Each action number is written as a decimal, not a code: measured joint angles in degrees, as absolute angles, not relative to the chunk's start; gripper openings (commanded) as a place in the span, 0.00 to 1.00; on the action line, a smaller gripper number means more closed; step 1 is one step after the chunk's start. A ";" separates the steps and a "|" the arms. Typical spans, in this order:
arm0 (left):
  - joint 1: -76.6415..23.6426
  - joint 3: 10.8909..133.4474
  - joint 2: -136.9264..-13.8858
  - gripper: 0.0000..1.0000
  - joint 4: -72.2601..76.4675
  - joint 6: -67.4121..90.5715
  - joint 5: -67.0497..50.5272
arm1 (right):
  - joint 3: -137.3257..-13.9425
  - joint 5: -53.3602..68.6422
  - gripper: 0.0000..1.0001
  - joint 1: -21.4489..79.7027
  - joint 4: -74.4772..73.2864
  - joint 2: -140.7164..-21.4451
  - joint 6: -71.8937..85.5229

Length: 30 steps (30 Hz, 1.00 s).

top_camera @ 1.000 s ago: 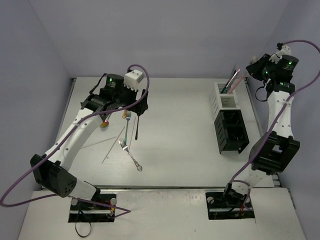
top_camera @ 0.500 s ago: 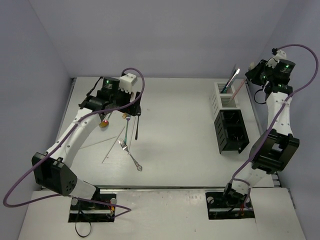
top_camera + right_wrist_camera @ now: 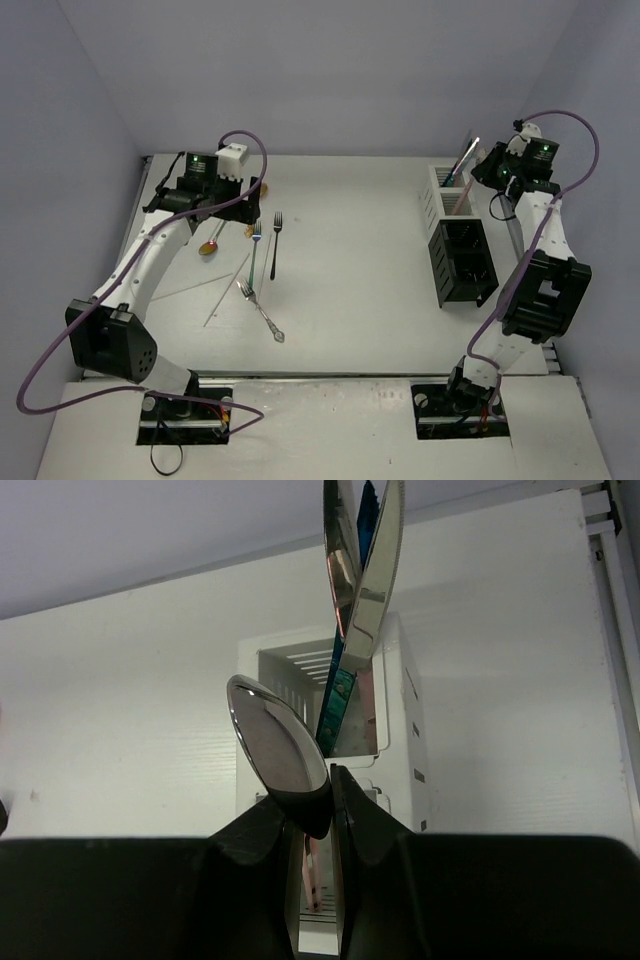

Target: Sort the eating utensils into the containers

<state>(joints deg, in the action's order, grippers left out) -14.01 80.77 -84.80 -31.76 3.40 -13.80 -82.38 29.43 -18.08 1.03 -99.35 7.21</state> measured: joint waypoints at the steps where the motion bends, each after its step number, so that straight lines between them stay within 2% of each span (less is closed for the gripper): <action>1: -13.92 80.68 -85.18 0.89 -31.77 3.39 -13.61 | -81.71 29.32 0.16 -17.88 1.47 -99.35 7.13; 4: -13.55 80.66 -86.95 0.89 -31.60 3.38 -13.04 | -80.14 29.12 0.27 -17.55 2.36 -99.35 6.73; 8: -12.14 80.66 -91.05 0.89 -31.44 3.08 -11.73 | -78.54 28.73 0.47 -17.52 2.45 -99.33 5.88; 9: -11.66 80.67 -92.19 0.88 -31.44 2.91 -11.50 | -78.31 28.66 0.48 -17.52 2.43 -99.31 5.76; 11: -10.70 80.73 -94.66 0.86 -31.49 2.20 -10.65 | -78.12 28.67 0.55 -17.52 2.37 -98.89 5.86; 14: -9.65 81.82 -98.91 0.78 -32.22 0.16 -9.96 | -77.87 28.70 0.62 -17.52 2.36 -96.86 5.79; 18: -9.24 85.84 -105.09 0.54 -33.66 -2.98 -9.71 | -77.87 28.86 0.74 -17.21 2.42 -92.10 5.74; 22: -9.26 92.44 -111.40 0.46 -34.75 -4.87 -10.35 | -77.87 28.88 0.89 -16.22 2.49 -86.82 5.75; 24: -9.26 96.66 -114.97 0.46 -34.77 -5.23 -11.04 | -77.87 28.83 0.93 -15.34 2.39 -84.60 5.68; 30: -9.26 109.49 -126.27 0.45 -34.67 -4.02 -14.48 | -77.80 28.55 0.94 -12.72 2.27 -80.33 5.57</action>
